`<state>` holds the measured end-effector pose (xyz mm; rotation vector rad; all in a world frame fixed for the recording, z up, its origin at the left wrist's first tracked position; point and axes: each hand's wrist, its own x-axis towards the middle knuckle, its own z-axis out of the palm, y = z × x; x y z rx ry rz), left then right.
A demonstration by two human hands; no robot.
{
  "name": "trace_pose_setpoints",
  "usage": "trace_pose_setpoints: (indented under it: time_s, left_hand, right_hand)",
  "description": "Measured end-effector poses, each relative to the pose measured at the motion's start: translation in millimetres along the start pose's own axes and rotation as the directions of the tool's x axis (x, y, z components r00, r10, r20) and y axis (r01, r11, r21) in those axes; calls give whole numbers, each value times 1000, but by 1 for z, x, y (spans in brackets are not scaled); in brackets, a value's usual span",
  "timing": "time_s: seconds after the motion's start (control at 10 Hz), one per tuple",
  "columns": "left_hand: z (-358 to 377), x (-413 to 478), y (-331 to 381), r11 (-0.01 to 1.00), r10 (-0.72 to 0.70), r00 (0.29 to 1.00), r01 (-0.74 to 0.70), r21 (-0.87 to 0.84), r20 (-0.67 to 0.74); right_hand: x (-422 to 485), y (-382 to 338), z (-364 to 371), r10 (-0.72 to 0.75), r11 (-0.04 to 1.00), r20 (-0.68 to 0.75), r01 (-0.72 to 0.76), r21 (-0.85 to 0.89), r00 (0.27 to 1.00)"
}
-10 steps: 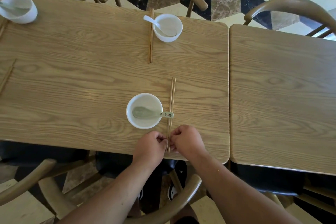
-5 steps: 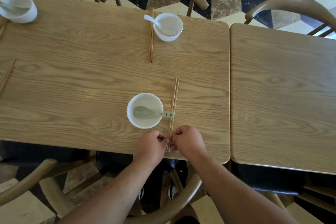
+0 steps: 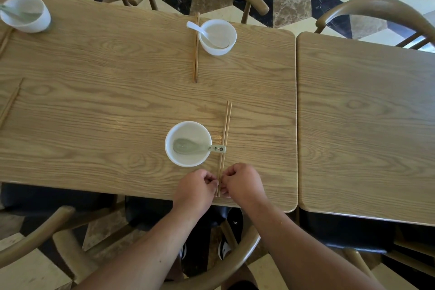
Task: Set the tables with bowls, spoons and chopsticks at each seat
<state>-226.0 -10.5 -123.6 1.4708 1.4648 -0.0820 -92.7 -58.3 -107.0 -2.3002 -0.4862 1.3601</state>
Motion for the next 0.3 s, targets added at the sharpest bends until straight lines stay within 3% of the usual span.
trace_pose_setpoints:
  time_s: [0.3]
  left_hand:
    - [-18,-27,6,999,42,991,-43,8,126]
  right_hand:
    - [-29,-7,-16,-59,991,28,62,-117,998]
